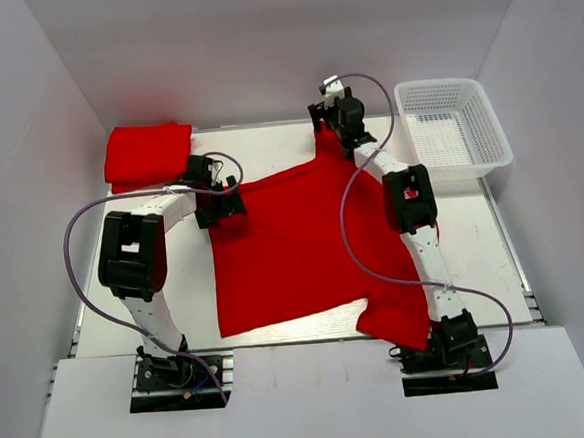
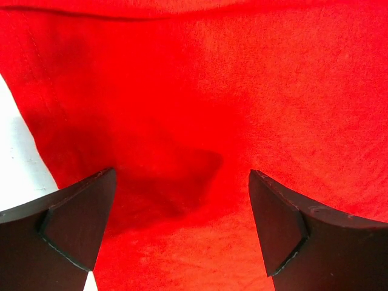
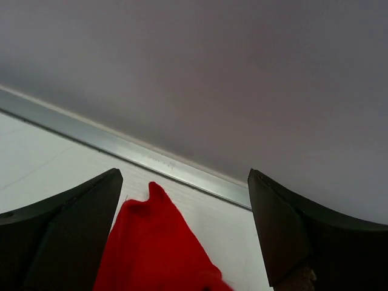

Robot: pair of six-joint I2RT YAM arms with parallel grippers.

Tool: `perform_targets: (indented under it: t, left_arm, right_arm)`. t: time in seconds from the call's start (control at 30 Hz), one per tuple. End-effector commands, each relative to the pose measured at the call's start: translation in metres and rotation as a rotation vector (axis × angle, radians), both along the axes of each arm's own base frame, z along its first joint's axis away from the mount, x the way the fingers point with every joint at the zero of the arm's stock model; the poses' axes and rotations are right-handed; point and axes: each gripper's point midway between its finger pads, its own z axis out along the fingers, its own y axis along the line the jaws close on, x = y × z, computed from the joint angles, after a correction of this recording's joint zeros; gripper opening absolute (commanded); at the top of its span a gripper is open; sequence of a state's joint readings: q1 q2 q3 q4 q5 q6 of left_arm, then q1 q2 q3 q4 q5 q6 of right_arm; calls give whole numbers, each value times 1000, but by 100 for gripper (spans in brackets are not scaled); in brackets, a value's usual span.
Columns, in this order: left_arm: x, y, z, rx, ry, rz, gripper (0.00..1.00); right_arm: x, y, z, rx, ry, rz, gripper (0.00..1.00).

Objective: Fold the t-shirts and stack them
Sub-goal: Flatten out the tshirt

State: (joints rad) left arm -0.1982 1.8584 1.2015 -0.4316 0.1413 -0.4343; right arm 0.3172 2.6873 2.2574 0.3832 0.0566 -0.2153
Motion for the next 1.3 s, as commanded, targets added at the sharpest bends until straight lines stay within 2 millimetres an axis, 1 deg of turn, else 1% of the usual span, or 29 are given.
perform_targets:
  t: [0.0, 0.03, 0.07, 0.1, 0.13, 0.2, 0.23, 0.27, 0.3, 0.33, 0.37, 0.4, 0.43, 0.47, 0.5, 0.53, 0.6, 0.7, 0.73, 0.8, 0.83, 0.87, 0.97, 1.0, 1.03, 1.13, 1.17, 1.23, 1.27]
  left_arm:
    - [10, 5, 15, 24, -27, 4, 100]
    - [10, 7, 15, 35, -29, 11, 100]
    - [11, 11, 15, 39, -30, 12, 100]
    - [14, 11, 18, 38, -39, 12, 100]
    - [14, 11, 18, 38, -39, 12, 100]
    - [19, 10, 22, 34, -59, 13, 100]
    - [19, 8, 23, 25, -57, 7, 100]
    - [20, 8, 27, 18, -66, 15, 100]
    - [22, 7, 32, 15, -85, 15, 100]
    - [20, 6, 29, 6, -81, 9, 100]
    - [20, 4, 37, -11, -104, 12, 100]
    - [20, 4, 38, -11, -104, 12, 100]
    - [20, 4, 36, -12, -107, 12, 100]
    - [21, 3, 40, -18, -114, 20, 100]
    - [21, 3, 40, -18, -114, 20, 100]
    - [21, 3, 40, -18, -114, 20, 100]
    - [18, 4, 38, -16, -104, 20, 100]
    - [18, 4, 38, -12, -106, 12, 100]
    - [18, 4, 38, -12, -106, 12, 100]
    - [18, 4, 38, -12, -106, 12, 100]
    - [18, 4, 38, -12, -106, 12, 100]
    - [16, 4, 37, -10, -97, 12, 100]
    - [14, 5, 34, -8, -88, 12, 100]
    - [13, 5, 30, -6, -79, 12, 100]
    - [10, 5, 27, -5, -70, 12, 100]
    - [7, 6, 23, -3, -59, 12, 100]
    - [7, 6, 20, -1, -50, 12, 100]
    - [4, 7, 17, 1, -41, 12, 100]
    - [1, 7, 12, 4, -23, 12, 100]
  right_arm:
    - [3, 12, 100, 27, -286, 50, 90]
    - [-4, 16, 81, 22, -239, 95, 90]
    - [-15, 15, 102, 27, -244, 127, 90]
    - [-19, 16, 104, 9, -237, 138, 90]
    - [-27, 14, 93, -49, -149, 149, 90]
    - [-33, 8, 109, -63, -94, 116, 90]
    - [-41, 1, 112, -38, -17, 91, 90]
    - [-52, -2, 94, -3, 86, 91, 90]
    - [-66, -5, 132, 32, 64, 100, 90]
    - [-83, -12, 81, 19, 193, 101, 90]
    - [-106, -12, 109, 14, 181, 128, 90]
    - [-115, -15, 80, -3, 249, 126, 90]
    - [-121, -17, 85, 4, 261, 120, 90]
    - [-133, -18, 78, 35, 332, 110, 90]
    - [-141, -20, 65, 66, 407, 105, 90]
    - [-147, -15, 54, 84, 454, 138, 90]
    - [-154, -18, 40, 102, 535, 115, 90]
    - [-152, -13, 19, 130, 612, 101, 90]
    - [-143, -12, 23, 141, 600, 99, 90]
    - [-136, -14, -1, 167, 652, 67, 90]
    - [-131, -11, 8, 183, 641, 64, 90]
    - [-128, -11, -12, 185, 674, 53, 90]
    - [-117, -9, -16, 229, 660, 60, 90]
    - [-113, -7, -29, 238, 666, 66, 90]
    - [-108, -7, -30, 257, 658, 62, 90]
    - [-102, -3, -59, 277, 681, 64, 90]
    - [-94, -2, -55, 292, 652, 67, 90]
    - [-91, 1, -69, 309, 659, 72, 90]
    - [-85, 5, -64, 341, 634, 76, 90]
